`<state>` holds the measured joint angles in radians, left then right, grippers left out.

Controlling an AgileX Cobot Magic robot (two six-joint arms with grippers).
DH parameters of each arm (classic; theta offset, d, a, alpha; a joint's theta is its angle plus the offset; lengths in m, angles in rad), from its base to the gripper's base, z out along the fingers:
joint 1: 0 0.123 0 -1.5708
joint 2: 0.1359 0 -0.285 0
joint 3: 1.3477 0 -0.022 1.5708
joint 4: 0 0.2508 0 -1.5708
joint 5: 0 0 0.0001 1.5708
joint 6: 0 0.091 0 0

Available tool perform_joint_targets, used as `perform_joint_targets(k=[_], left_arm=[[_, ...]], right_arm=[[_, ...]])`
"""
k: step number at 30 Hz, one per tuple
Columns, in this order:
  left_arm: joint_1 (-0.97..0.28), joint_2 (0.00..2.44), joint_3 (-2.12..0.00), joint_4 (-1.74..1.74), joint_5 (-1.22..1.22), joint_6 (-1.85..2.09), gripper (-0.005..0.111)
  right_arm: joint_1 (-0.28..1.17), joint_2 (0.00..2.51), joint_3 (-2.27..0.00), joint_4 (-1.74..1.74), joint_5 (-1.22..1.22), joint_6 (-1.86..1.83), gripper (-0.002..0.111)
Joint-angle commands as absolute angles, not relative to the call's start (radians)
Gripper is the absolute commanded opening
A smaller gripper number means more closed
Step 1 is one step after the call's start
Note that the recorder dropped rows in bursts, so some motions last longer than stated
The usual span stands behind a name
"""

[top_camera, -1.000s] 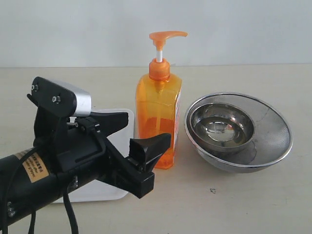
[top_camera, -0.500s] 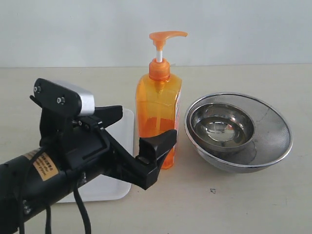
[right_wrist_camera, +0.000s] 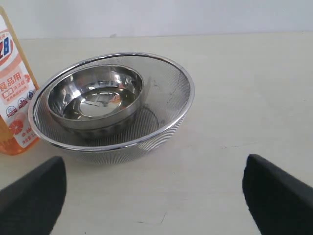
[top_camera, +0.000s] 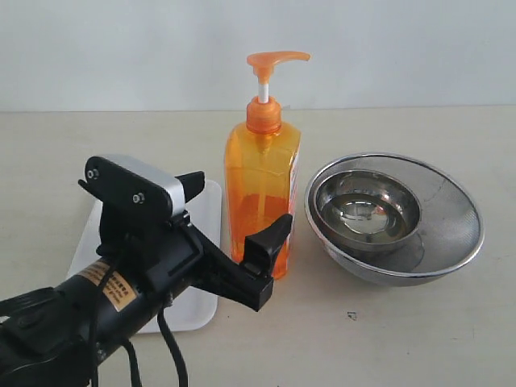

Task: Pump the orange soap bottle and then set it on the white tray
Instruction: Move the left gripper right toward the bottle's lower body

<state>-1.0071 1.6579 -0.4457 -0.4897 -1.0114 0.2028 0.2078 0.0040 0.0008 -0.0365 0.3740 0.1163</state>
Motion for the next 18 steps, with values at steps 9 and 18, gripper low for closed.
perform_joint_targets(k=[9,18], left_arm=[[-1.01,1.722,-0.44,-0.473,-1.133,0.157,0.104],[-1.01,1.722,-0.442,-0.358,-1.129,0.157,0.104]], right_arm=[[0.201,0.0,0.0,-0.037,0.366,0.114,0.088],[0.201,0.0,0.0,-0.037,0.366,0.114,0.088]])
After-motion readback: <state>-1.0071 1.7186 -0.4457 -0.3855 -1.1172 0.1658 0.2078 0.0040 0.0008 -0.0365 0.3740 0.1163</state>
